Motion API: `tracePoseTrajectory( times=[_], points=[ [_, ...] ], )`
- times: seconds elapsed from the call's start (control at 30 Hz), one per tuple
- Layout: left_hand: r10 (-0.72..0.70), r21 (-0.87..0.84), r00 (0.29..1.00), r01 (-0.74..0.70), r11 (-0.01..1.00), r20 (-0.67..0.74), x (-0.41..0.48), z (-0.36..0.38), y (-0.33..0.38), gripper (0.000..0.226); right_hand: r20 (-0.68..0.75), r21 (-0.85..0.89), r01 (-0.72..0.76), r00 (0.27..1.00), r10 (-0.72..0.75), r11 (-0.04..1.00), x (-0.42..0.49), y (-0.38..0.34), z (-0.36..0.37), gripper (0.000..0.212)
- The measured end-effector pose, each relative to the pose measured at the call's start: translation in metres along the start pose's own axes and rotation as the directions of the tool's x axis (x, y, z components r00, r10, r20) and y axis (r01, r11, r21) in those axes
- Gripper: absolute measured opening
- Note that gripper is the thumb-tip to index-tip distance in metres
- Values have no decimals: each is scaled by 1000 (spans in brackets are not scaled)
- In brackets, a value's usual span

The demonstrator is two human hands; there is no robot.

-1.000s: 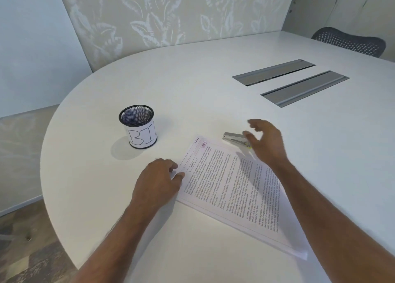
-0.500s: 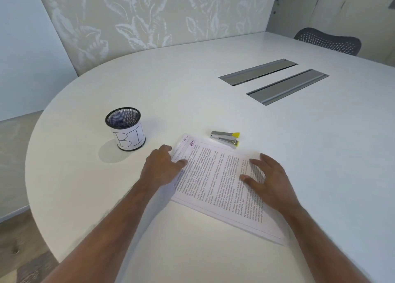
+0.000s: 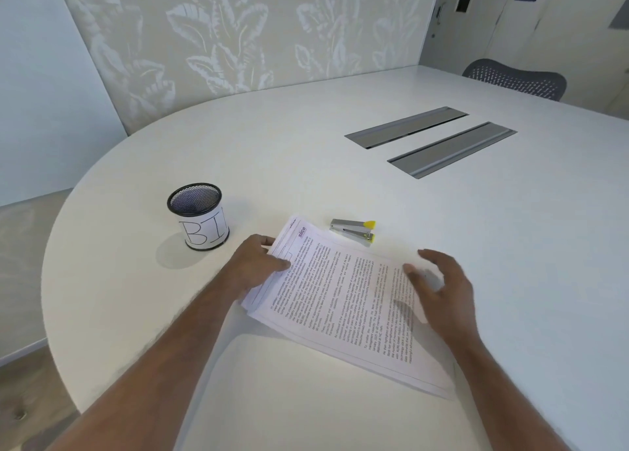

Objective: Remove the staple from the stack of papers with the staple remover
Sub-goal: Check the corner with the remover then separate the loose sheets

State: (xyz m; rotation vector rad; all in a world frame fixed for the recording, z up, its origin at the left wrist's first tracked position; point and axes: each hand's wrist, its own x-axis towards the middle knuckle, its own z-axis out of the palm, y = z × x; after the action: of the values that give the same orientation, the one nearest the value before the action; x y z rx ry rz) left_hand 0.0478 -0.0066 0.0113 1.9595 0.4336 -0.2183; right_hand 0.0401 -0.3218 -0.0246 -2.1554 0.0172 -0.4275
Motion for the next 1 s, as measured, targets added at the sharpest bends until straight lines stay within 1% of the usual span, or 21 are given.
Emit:
tracePoseTrajectory(
  times=[0.03, 0.07, 0.13, 0.2, 0.3, 0.4, 0.43, 0.47, 0.53, 0.57, 0.6, 0.63, 0.67, 0.73, 0.8, 0.9, 0.93, 1.0],
  points=[
    [30, 11, 999, -31, 999, 18, -1, -1, -3, 42, -58, 58, -48, 997, 51, 997, -1, 2, -5, 35],
    [71, 44, 997, -73, 996, 30, -2, -2, -6, 37, -86, 98, -102, 990, 111, 990, -2, 6, -10, 37],
    [153, 79, 988, -155, 985, 37, -6, -2, -15, 26, -91, 134, -180, 977, 193, 974, -4, 16, -19, 45],
    [204, 30, 978, -205, 978, 32, -12, -4, -23, 22, -50, 144, -224, 971, 233, 964, -5, 22, -23, 57],
    [268, -83, 963, -267, 960, 4, -19, -6, -34, 24, 36, 139, -258, 966, 256, 956, -4, 21, -23, 73],
    [307, -205, 950, -313, 927, -62, -25, -9, -41, 26, 78, 274, -309, 951, 299, 911, -1, 12, -22, 76],
    [318, -250, 945, -328, 911, -80, -26, -10, -42, 27, 102, 324, -312, 950, 295, 893, -1, 8, -23, 71],
    [331, -288, 939, -344, 894, -94, -28, -11, -43, 29, 142, 373, -302, 953, 268, 877, -1, 3, -24, 60],
    [367, -344, 923, -383, 857, -114, -32, -12, -41, 31, 250, 491, -295, 949, 192, 820, -1, -5, -28, 28],
    [385, -367, 915, -402, 839, -121, -34, -13, -39, 33, 295, 550, -309, 941, 166, 776, -1, -9, -29, 20],
    [401, -383, 907, -418, 824, -127, -36, -13, -36, 33, 318, 586, -319, 936, 150, 745, -2, -12, -29, 18],
    [417, -393, 900, -432, 812, -127, -38, -13, -33, 34, 311, 599, -301, 941, 131, 742, -1, -15, -29, 16],
    [434, -395, 892, -447, 803, -127, -40, -13, -29, 33, 273, 597, -254, 956, 105, 761, 0, -20, -29, 14],
    [474, -377, 869, -491, 786, -142, -44, -12, -20, 32, 150, 582, -123, 988, 42, 804, 1, -28, -28, 10],
    [525, -361, 832, -552, 752, -177, -49, -9, -12, 35, 34, 598, -1, 999, -24, 802, 2, -37, -30, 17],
    [613, -355, 746, -664, 658, -259, -58, -8, -5, 34, -91, 636, 170, 985, -145, 753, 3, -44, -36, 26],
    [622, -363, 728, -684, 633, -287, -59, -7, -6, 33, -115, 644, 202, 979, -168, 738, 3, -46, -38, 28],
    [597, -348, 730, -683, 642, -333, -57, -4, -12, 30, -111, 652, 196, 980, -164, 732, 2, -46, -36, 30]
  ],
)
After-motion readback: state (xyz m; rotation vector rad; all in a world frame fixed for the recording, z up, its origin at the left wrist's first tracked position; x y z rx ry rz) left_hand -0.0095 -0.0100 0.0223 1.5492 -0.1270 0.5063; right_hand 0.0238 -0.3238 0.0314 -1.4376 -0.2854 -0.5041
